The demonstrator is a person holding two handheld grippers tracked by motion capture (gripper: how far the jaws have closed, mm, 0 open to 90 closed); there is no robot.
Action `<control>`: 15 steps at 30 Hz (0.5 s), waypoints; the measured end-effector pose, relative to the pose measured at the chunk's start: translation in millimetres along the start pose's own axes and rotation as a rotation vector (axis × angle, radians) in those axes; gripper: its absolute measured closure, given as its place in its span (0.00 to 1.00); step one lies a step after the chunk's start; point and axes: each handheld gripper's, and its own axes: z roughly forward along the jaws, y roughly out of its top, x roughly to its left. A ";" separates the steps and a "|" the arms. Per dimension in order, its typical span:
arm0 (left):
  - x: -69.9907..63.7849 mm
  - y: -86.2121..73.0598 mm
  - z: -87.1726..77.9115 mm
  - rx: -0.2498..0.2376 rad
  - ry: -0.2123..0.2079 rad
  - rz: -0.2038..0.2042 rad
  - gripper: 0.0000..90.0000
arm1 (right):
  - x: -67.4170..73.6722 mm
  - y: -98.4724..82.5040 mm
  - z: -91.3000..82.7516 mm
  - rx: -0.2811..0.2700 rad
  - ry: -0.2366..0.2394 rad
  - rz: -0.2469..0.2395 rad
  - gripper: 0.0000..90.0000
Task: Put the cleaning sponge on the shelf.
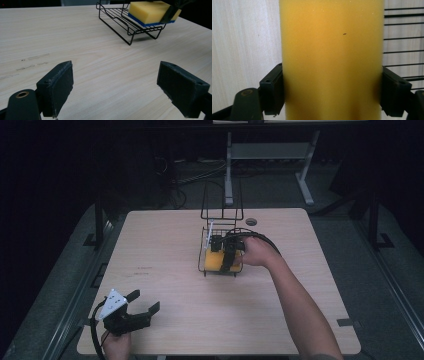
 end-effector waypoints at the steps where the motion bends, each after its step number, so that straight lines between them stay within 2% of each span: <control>1: -0.1 0.1 0.1 0.000 -0.001 0.000 0.14 | -1.4 1.4 -0.2 0.001 -0.002 -0.001 0.23; 6: 0.3 -0.1 -0.5 -0.002 0.000 -0.002 0.14 | -13.0 7.7 0.9 0.008 -0.006 -0.002 0.23; 7: 1.0 -0.1 -1.1 -0.005 0.002 -0.005 0.14 | -13.9 8.1 0.5 0.006 -0.003 0.010 0.23; 9: 2.5 -0.3 -2.0 -0.006 0.001 -0.007 0.14 | -19.9 9.5 0.1 -0.015 0.012 0.019 0.23; 13: 4.7 -0.8 -3.2 -0.010 0.007 -0.017 0.14 | -28.9 13.1 3.6 0.020 0.000 0.015 0.23; 15: 5.1 -0.8 -3.6 -0.011 0.008 -0.018 0.14 | -32.6 13.2 4.6 -0.002 -0.001 0.020 0.23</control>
